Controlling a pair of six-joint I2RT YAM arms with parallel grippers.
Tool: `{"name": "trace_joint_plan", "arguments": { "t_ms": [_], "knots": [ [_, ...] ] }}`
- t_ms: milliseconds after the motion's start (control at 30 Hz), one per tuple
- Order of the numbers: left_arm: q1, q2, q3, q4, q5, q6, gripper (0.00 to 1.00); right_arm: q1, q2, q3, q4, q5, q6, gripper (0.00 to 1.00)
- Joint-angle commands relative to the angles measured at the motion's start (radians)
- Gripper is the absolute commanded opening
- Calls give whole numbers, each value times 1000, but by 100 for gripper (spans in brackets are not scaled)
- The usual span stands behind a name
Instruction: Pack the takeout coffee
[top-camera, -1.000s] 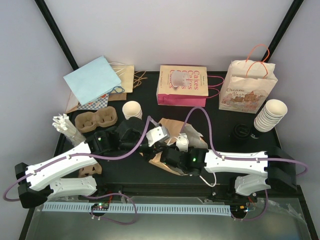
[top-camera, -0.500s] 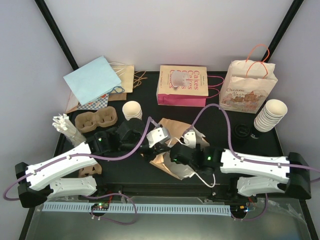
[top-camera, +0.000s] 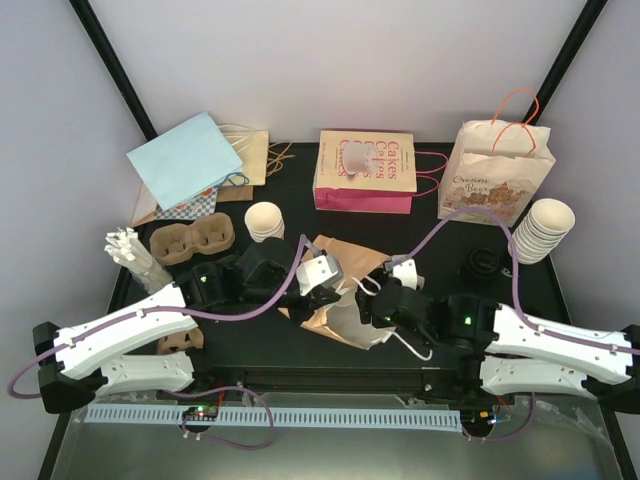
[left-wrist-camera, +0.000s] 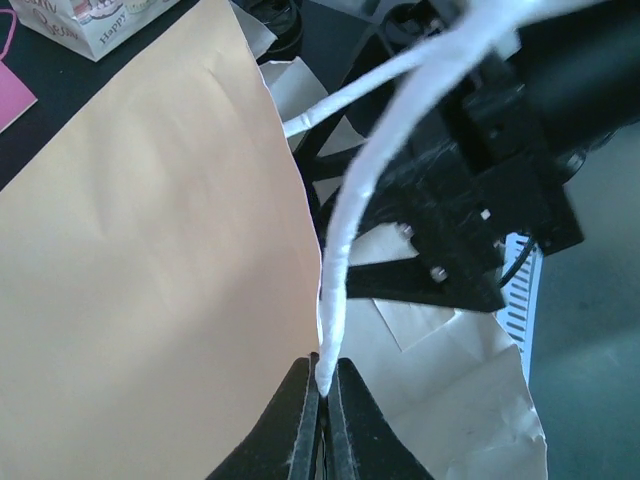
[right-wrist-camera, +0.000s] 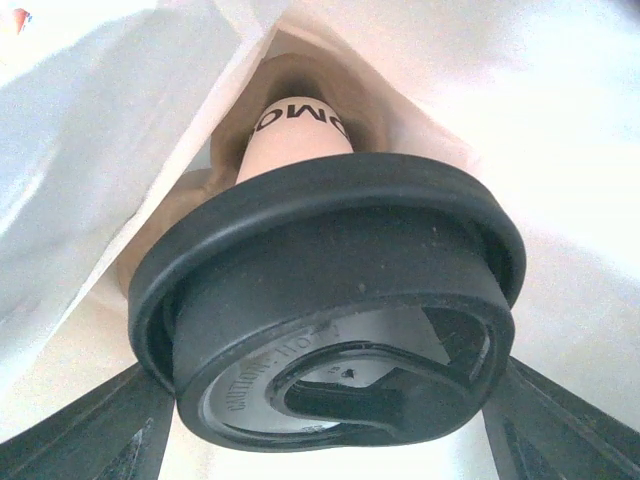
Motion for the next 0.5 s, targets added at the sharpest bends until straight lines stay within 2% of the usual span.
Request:
{"name": "trace_joint_plan", "arguments": {
  "t_ms": [0,300,467],
  "knots": [
    [1,1,4,-88,-77,-12,1,-5,-63,66,-109,-5,-20,76],
    [35,-5,19,-100,-170,-66,2,-4,-256,187,-261,-55,-64,76],
    [45,-24,39,-119,-184,-72,2,-4,-278,291,-465,77,-7,76]
  ]
}}
